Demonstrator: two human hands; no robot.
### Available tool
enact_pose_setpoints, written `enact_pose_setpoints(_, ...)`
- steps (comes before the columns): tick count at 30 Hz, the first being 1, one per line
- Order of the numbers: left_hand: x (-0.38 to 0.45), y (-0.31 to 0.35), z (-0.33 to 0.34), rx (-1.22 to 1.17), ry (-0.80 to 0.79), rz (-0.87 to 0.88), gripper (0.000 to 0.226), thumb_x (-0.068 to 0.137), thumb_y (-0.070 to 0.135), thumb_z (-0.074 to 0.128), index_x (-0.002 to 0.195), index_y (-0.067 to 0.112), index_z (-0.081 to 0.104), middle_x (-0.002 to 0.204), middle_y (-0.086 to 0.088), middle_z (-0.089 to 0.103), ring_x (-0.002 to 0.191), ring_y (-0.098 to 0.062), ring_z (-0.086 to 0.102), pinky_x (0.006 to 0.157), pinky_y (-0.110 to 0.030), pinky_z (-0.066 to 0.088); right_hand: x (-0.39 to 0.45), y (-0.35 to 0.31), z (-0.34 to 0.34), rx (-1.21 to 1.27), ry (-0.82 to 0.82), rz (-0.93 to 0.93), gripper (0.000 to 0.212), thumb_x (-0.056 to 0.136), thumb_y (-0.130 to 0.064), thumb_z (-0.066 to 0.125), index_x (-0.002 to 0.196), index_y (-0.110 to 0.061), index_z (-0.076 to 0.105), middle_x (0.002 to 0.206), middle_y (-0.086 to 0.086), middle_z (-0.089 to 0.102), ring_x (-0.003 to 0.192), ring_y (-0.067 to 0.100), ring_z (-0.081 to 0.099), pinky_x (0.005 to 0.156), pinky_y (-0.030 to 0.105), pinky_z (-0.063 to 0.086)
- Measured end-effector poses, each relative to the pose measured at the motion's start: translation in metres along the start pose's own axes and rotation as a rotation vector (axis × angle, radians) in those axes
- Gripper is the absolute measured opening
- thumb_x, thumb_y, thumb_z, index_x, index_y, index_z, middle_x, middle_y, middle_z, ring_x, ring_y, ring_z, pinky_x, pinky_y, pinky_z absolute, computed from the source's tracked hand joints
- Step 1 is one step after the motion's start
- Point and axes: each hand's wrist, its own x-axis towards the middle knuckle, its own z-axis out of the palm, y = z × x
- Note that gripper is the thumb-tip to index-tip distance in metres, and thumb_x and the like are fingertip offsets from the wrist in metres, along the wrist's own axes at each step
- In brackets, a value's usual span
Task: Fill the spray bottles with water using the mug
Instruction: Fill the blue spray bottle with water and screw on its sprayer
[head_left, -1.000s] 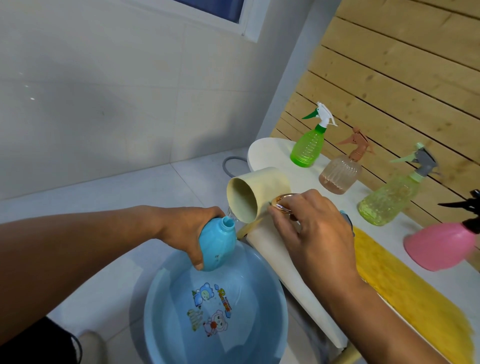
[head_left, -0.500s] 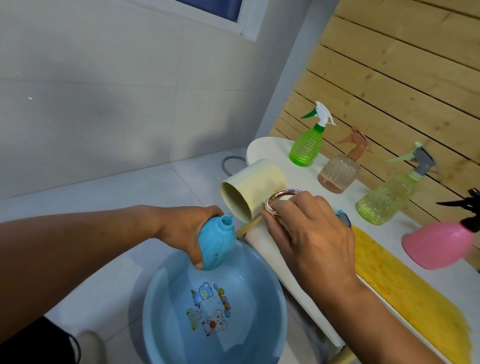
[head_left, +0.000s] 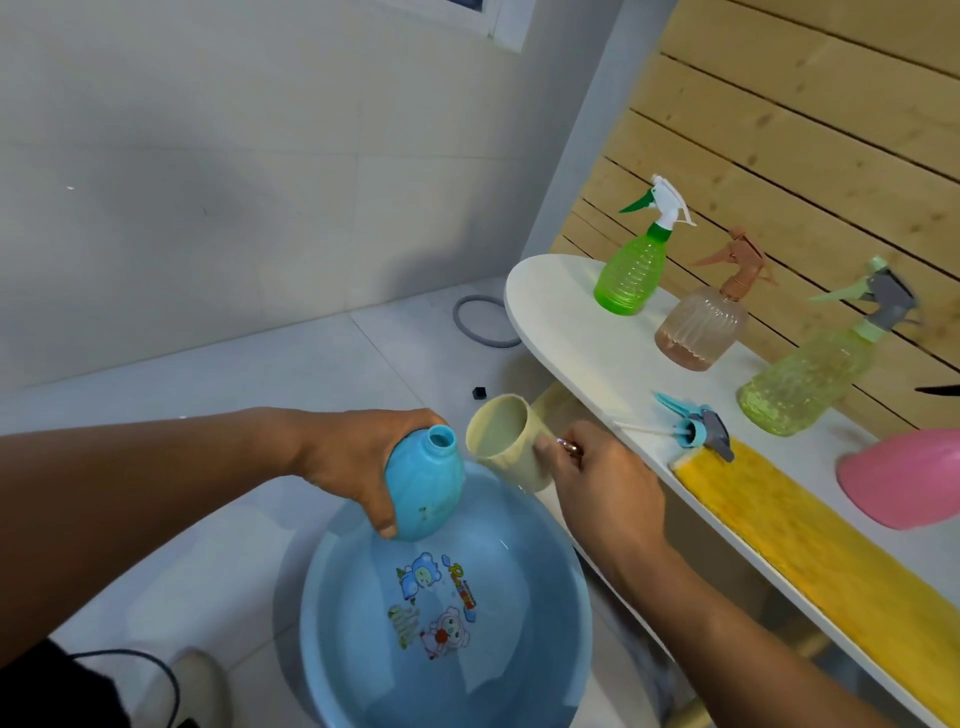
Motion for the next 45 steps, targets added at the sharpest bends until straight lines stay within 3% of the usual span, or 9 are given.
enact_pose_setpoints(4, 0.0, -0.005, 0.0, -0.001, 0.046, 0.015, 0.09, 0.06, 0.017, 0.101, 0.127, 0.043, 0.048, 0.122, 0.019, 0.058, 0.114, -0.003, 0.061, 0.088, -0.024, 0.057, 0.016, 0.023, 0.058, -0.08, -0.237, 0.117, 0.035, 0.098, -0.049, 0.046, 0.086, -0.018, 0.057, 0.089, 0.001, 0.063, 0.081, 0.03, 0.055, 0.069, 0.035, 0.042)
enact_pose_setpoints(9, 0.002, -0.005, -0.001, -0.037, 0.1, 0.036, 0.089, 0.059, 0.02, 0.101, 0.129, 0.04, 0.049, 0.123, 0.016, 0.062, 0.115, -0.009, 0.063, 0.093, -0.039, 0.059, 0.021, 0.045, 0.126, -0.178, -0.476, 0.183, 0.03, 0.101, -0.025, 0.042, 0.114, -0.011, 0.065, 0.119, 0.007, 0.066, 0.112, 0.028, 0.063, 0.086, 0.03, 0.046)
enact_pose_setpoints(11, 0.002, -0.003, 0.0, -0.037, 0.108, 0.039, 0.089, 0.06, 0.023, 0.101, 0.13, 0.041, 0.049, 0.124, 0.016, 0.062, 0.116, -0.009, 0.063, 0.094, -0.04, 0.059, 0.017, 0.053, 0.148, -0.184, -0.518, 0.188, 0.028, 0.102, -0.02, 0.045, 0.116, -0.009, 0.066, 0.12, 0.006, 0.068, 0.114, 0.026, 0.064, 0.082, 0.028, 0.044)
enact_pose_setpoints(16, 0.004, -0.006, 0.005, -0.024, 0.106, 0.013, 0.089, 0.06, 0.031, 0.099, 0.13, 0.044, 0.048, 0.125, 0.018, 0.06, 0.117, -0.008, 0.062, 0.096, -0.042, 0.057, 0.013, 0.074, 0.191, -0.282, -0.566, 0.084, 0.031, 0.102, -0.019, 0.046, 0.127, -0.017, 0.064, 0.13, 0.003, 0.065, 0.123, 0.023, 0.061, 0.102, 0.033, 0.047)
enact_pose_setpoints(23, 0.005, -0.018, 0.009, -0.01, 0.1, -0.022, 0.089, 0.06, 0.028, 0.1, 0.131, 0.043, 0.047, 0.125, 0.018, 0.059, 0.117, -0.007, 0.061, 0.097, -0.041, 0.056, 0.007, 0.073, 0.224, -0.459, -0.656, -0.158, 0.033, 0.1, -0.009, 0.047, 0.131, -0.014, 0.056, 0.131, 0.006, 0.06, 0.123, 0.027, 0.061, 0.098, 0.037, 0.049)
enact_pose_setpoints(30, 0.004, -0.024, 0.001, 0.016, 0.126, -0.018, 0.088, 0.062, 0.026, 0.1, 0.131, 0.043, 0.047, 0.124, 0.02, 0.058, 0.116, -0.006, 0.06, 0.095, -0.035, 0.057, -0.015, 0.049, 0.25, -0.318, -0.681, -0.163, 0.03, 0.095, -0.004, 0.054, 0.122, -0.01, 0.066, 0.124, 0.009, 0.065, 0.117, 0.027, 0.064, 0.094, 0.034, 0.049)
enact_pose_setpoints(34, 0.0, -0.023, -0.002, 0.02, 0.139, -0.021, 0.088, 0.061, 0.033, 0.099, 0.131, 0.044, 0.046, 0.125, 0.019, 0.058, 0.117, -0.008, 0.06, 0.096, -0.039, 0.057, -0.019, 0.039, 0.247, -0.041, -0.626, -0.012, 0.019, 0.097, -0.025, 0.057, 0.099, -0.013, 0.071, 0.098, 0.003, 0.069, 0.098, 0.022, 0.067, 0.078, 0.029, 0.046)
enact_pose_setpoints(39, -0.007, -0.019, -0.005, 0.036, 0.136, -0.051, 0.088, 0.058, 0.039, 0.098, 0.129, 0.047, 0.046, 0.123, 0.02, 0.059, 0.115, -0.007, 0.061, 0.094, -0.04, 0.058, -0.015, 0.044, 0.222, 0.305, -0.62, 0.156, 0.038, 0.095, -0.03, 0.06, 0.06, -0.018, 0.051, 0.059, -0.005, 0.049, 0.057, 0.011, 0.046, 0.061, 0.031, 0.04)
enact_pose_setpoints(45, -0.017, -0.013, -0.006, 0.102, 0.101, -0.077, 0.088, 0.054, 0.039, 0.096, 0.125, 0.049, 0.045, 0.12, 0.019, 0.061, 0.109, -0.005, 0.062, 0.092, -0.038, 0.058, -0.011, 0.043, 0.162, 0.461, -0.563, 0.209, 0.04, 0.088, -0.035, 0.066, 0.056, -0.021, 0.047, 0.053, -0.004, 0.044, 0.053, 0.014, 0.042, 0.054, 0.031, 0.039)
